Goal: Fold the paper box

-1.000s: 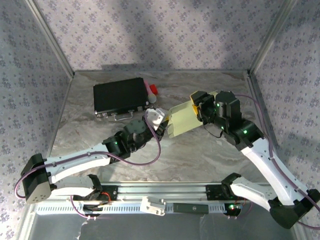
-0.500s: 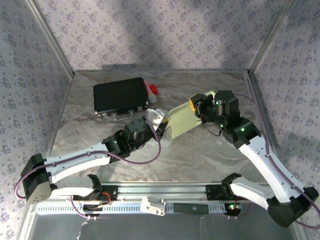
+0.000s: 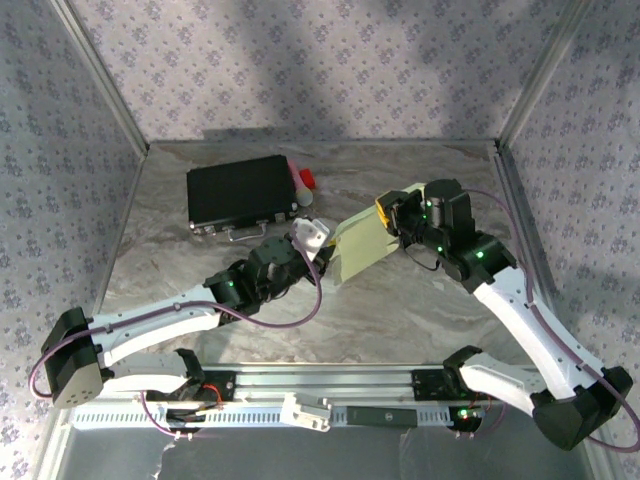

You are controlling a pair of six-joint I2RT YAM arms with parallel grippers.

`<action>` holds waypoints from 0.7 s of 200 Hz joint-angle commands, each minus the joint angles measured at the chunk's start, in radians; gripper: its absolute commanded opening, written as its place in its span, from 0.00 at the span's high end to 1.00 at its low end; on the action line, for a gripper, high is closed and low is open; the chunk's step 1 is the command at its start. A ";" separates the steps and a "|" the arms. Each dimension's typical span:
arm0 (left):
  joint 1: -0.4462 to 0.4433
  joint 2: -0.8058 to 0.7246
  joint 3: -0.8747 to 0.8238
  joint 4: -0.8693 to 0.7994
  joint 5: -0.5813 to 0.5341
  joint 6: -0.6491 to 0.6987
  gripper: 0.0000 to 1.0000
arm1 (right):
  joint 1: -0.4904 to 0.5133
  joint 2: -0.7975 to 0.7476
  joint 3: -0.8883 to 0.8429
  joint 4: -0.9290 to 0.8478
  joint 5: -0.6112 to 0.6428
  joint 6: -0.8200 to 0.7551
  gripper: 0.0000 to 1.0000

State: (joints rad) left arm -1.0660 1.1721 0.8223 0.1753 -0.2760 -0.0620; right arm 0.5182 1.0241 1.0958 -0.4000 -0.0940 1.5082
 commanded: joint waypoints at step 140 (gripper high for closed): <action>0.078 -0.459 -0.049 -0.311 -0.034 -0.332 0.36 | 0.344 -0.250 -0.013 -0.349 0.413 0.181 1.00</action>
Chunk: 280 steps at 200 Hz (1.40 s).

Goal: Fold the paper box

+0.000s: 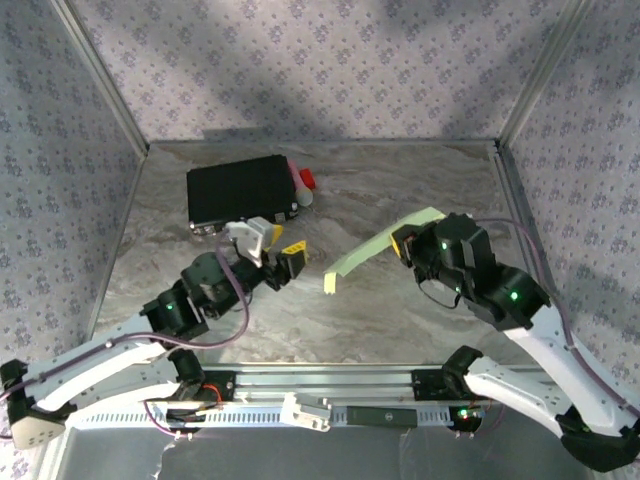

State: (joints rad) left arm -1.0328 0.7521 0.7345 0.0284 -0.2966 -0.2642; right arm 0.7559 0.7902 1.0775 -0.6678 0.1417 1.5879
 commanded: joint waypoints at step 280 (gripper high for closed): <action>0.306 0.836 -0.288 1.234 0.636 -0.575 0.68 | -0.196 0.190 -0.028 0.188 -0.070 0.217 1.00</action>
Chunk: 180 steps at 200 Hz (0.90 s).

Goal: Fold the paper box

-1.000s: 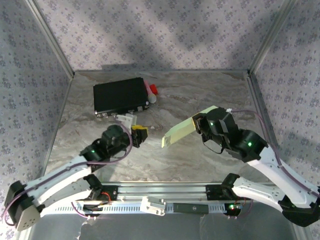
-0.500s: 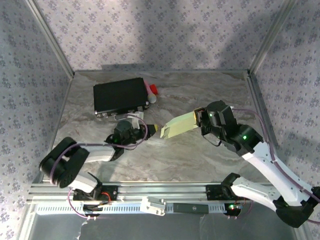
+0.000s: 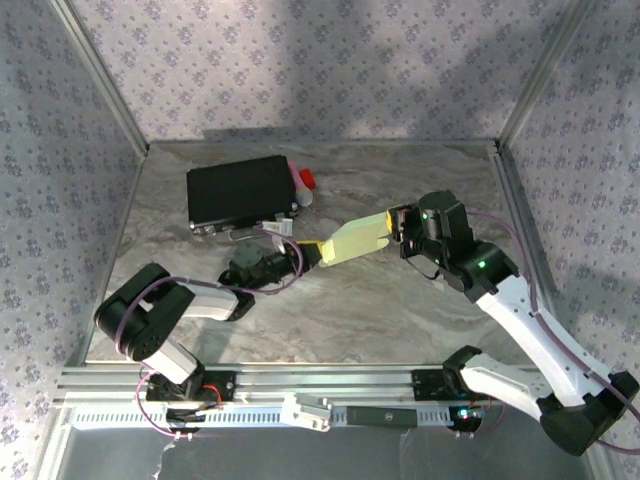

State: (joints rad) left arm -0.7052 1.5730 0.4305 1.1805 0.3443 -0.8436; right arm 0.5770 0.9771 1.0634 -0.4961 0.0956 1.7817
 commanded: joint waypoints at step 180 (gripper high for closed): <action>-0.061 -0.092 -0.043 0.034 -0.220 -0.001 0.39 | 0.012 -0.045 0.001 -0.043 0.043 -0.007 1.00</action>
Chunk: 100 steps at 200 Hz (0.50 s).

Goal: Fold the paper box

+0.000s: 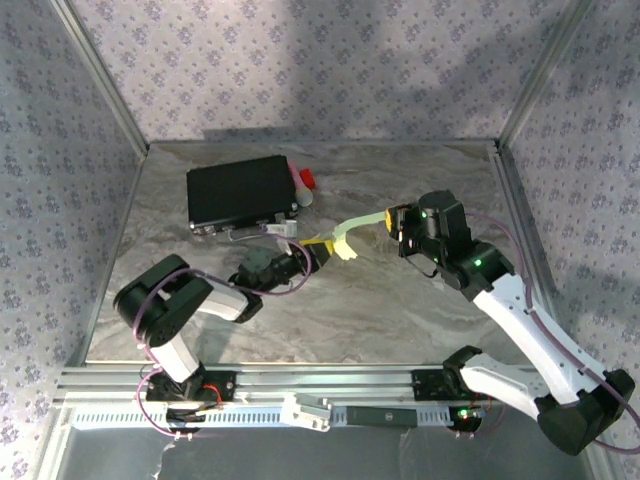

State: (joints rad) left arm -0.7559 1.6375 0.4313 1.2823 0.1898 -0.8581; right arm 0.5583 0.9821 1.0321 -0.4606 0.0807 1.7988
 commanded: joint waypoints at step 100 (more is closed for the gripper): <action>0.019 -1.208 0.029 -1.475 -0.389 0.073 0.30 | 0.468 -0.162 0.120 -0.351 0.439 -0.004 1.00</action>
State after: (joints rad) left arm -0.7784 0.4892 0.4267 0.1825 -0.1593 -0.7715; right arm 0.9867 0.7738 1.1381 -0.7269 0.3744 1.7473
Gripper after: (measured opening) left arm 0.699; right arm 0.060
